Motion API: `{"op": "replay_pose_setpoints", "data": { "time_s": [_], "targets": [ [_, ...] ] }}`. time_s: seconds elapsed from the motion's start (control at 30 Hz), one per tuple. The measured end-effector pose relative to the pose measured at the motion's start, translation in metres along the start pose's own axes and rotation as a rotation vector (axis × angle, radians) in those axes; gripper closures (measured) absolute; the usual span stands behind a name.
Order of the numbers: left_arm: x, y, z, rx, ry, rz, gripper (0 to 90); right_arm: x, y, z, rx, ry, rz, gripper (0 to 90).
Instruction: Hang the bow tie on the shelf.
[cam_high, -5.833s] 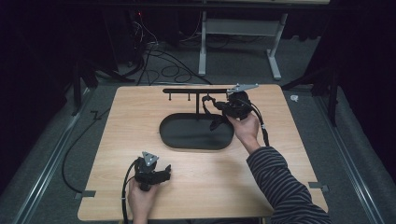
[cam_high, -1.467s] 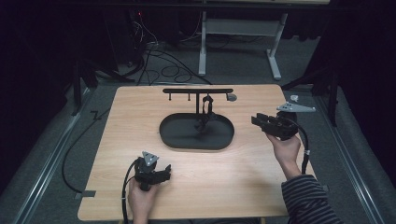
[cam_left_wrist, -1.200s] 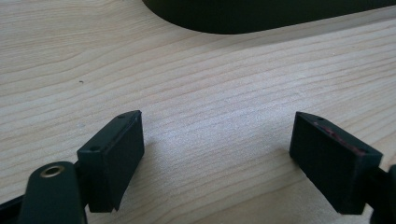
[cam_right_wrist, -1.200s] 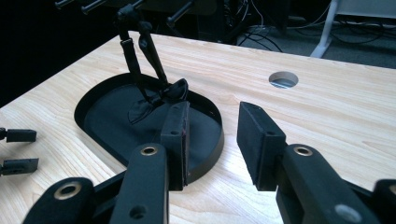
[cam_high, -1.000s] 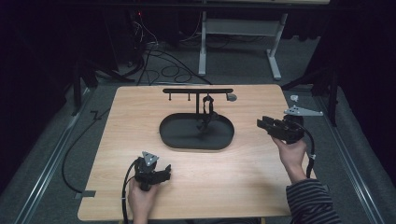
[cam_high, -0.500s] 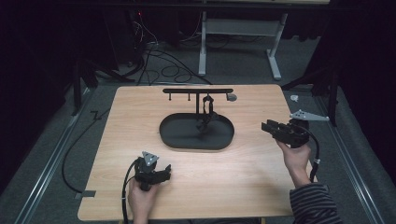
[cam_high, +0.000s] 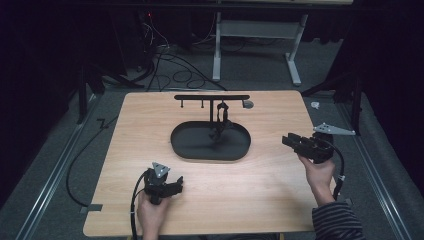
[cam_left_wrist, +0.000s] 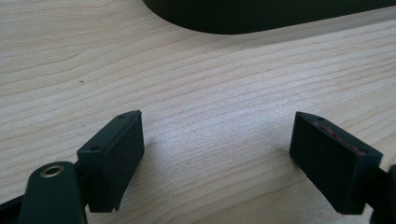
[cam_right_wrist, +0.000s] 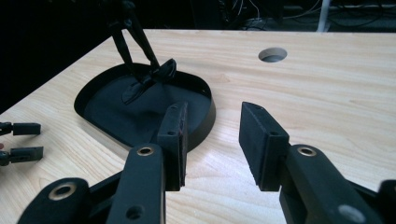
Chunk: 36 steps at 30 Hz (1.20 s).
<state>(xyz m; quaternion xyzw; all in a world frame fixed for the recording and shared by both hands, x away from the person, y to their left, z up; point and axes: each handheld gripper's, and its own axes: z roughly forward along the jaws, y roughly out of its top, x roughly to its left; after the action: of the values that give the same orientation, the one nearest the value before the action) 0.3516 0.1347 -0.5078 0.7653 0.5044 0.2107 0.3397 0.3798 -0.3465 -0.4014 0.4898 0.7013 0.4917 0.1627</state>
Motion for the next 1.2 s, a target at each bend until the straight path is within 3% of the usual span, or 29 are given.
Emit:
{"op": "replay_pose_setpoints", "data": {
  "time_s": [0.67,1.2],
  "targets": [
    [0.000,0.000,0.000,0.000,0.000,0.000,18.2,-0.009,-0.021,-0.003,0.011,0.002,0.049,64.0],
    [0.000,0.000,0.000,0.000,0.001,0.000,18.2,-0.009,-0.033,0.002,0.041,0.007,0.053,63.8]
  ]
}}
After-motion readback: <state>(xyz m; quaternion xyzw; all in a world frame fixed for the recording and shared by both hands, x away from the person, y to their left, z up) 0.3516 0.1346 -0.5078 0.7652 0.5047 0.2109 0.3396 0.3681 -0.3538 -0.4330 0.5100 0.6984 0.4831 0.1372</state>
